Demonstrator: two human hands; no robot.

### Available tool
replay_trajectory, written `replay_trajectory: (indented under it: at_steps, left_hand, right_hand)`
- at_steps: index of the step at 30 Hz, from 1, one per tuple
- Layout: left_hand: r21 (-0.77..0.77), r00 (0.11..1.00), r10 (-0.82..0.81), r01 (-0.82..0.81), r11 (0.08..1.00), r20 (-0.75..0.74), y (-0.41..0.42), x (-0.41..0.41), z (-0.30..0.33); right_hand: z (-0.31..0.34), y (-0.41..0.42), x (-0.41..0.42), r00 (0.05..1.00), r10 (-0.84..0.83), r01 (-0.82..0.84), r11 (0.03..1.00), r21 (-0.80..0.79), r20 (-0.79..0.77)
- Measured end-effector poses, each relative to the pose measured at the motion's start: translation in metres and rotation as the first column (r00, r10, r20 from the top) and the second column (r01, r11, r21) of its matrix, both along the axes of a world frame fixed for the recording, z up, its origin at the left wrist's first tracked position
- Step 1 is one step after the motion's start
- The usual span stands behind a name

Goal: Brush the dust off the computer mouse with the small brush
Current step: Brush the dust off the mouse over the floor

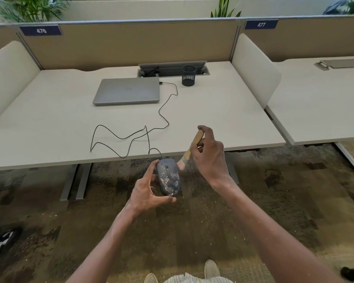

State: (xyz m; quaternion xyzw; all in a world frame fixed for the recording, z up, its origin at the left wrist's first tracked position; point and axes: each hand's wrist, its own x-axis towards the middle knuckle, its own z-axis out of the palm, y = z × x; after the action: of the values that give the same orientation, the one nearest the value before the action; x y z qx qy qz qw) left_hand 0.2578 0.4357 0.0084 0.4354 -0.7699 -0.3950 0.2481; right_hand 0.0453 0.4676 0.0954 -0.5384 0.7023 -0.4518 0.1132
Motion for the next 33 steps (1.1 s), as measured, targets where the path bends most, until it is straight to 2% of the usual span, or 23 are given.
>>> replay_trajectory:
  at_steps: [2,6,10,23,27,33]
  left_hand:
    - [0.004,1.000,0.001,-0.001,1.000,0.004,0.000,0.000,0.001]
    - [0.013,1.000,0.012,-0.013,1.000,0.026,-0.001,-0.004,0.002]
    - [-0.007,0.998,0.040,-0.040,0.999,0.045,-0.002,-0.008,0.005]
    - [-0.013,0.995,0.071,-0.070,0.997,0.064,-0.006,-0.005,0.002]
    - [-0.001,0.996,0.068,-0.068,0.998,0.065,-0.008,-0.008,0.002]
    - [0.002,0.996,0.072,-0.072,0.997,0.057,-0.008,-0.008,0.004]
  right_hand:
    - [0.001,0.002,-0.001,1.000,0.005,-0.006,1.000,-0.011,-0.012]
    - [0.006,0.002,0.004,0.997,0.039,-0.034,0.996,-0.078,0.064]
    - [0.004,0.005,0.015,0.988,0.102,-0.095,0.993,-0.070,0.116]
    - [-0.009,0.014,-0.006,0.997,-0.002,0.005,0.999,-0.039,0.073]
    - [-0.004,0.012,0.001,0.994,0.035,-0.025,0.995,-0.094,0.107]
    - [-0.007,0.012,0.011,0.990,0.082,-0.072,0.993,-0.091,0.111]
